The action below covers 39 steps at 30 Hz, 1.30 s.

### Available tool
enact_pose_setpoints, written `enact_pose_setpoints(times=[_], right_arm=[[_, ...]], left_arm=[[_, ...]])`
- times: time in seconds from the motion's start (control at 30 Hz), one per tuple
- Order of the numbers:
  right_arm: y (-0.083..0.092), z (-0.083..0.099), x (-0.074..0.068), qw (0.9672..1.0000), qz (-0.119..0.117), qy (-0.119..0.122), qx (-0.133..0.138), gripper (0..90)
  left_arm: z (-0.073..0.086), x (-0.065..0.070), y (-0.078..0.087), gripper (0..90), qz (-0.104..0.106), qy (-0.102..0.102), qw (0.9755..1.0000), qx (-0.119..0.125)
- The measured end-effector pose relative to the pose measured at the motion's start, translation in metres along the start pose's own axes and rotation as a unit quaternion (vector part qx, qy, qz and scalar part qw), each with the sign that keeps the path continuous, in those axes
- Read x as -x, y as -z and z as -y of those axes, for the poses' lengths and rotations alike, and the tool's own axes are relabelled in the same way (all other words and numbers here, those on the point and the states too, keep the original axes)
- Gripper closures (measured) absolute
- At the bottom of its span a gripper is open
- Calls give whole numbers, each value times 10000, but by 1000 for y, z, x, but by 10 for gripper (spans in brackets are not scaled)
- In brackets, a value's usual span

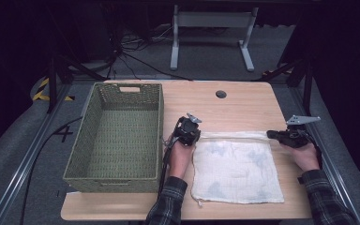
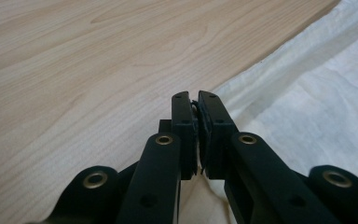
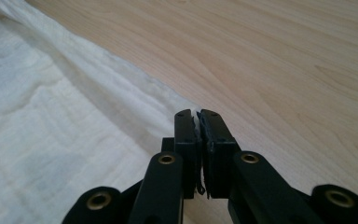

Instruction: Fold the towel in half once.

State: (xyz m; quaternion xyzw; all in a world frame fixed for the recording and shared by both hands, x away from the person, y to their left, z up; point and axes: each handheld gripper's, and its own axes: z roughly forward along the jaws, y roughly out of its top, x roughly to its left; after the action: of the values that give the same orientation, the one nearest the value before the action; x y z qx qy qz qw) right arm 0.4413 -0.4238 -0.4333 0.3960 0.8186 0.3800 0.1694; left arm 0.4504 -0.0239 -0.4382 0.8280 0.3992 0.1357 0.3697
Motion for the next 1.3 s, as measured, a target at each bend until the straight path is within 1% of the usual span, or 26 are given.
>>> enact_pose_setpoints(times=[0.1, 0.17, 0.27, 0.3, 0.43, 0.57, 0.67, 0.73, 0.8, 0.87, 0.9, 1.07, 1.1, 1.17, 1.3], right_arm=[[5, 6, -6, 9999, -88, 26, -62, 863], [7, 7, -9, 9999, -90, 81, -91, 863], [9, 9, -12, 9998, -106, 100, -109, 864], [11, 12, -15, 9997, -141, 117, -137, 864], [15, 16, -18, 9996, -183, 136, -166, 865], [22, 23, -25, 9994, -279, 163, -122, 866], [24, 26, -28, 9993, -294, 176, -124, 866], [27, 28, -32, 9991, -323, 235, -134, 866], [29, 30, -35, 9990, -332, 279, -143, 866], [33, 33, -38, 9989, -339, 283, -139, 867], [35, 35, -40, 9988, -350, 297, -143, 867], [41, 42, -48, 9983, -432, 341, -165, 867], [42, 43, -49, 9983, -427, 367, -177, 867], [43, 43, -51, 9983, -434, 358, -176, 868], [48, 48, -57, 9980, -449, 399, -205, 867]], left_arm=[[5, 5, 3, 859, -79, -30, 10000, 20], [9, 8, 4, 860, -94, -57, 9999, -25], [12, 10, 7, 860, -113, -103, 9999, -68], [15, 11, 9, 860, -36, -36, 10000, -51], [19, 15, 13, 860, -14, -31, 10000, -47], [28, 21, 19, 860, 49, 87, 9999, -90], [31, 23, 22, 860, 64, 98, 9999, -91], [34, 25, 24, 860, 64, 95, 9999, -64], [39, 28, 26, 860, 77, 70, 9999, -107], [43, 32, 28, 860, 66, 103, 9998, -147], [44, 34, 30, 860, 49, 75, 9998, -175], [49, 39, 38, 860, 13, 102, 9999, -111], [49, 40, 39, 860, 11, 62, 9999, -114], [51, 42, 42, 860, 1, 43, 9999, -120], [55, 49, 49, 861, -6, 44, 10000, -40]])
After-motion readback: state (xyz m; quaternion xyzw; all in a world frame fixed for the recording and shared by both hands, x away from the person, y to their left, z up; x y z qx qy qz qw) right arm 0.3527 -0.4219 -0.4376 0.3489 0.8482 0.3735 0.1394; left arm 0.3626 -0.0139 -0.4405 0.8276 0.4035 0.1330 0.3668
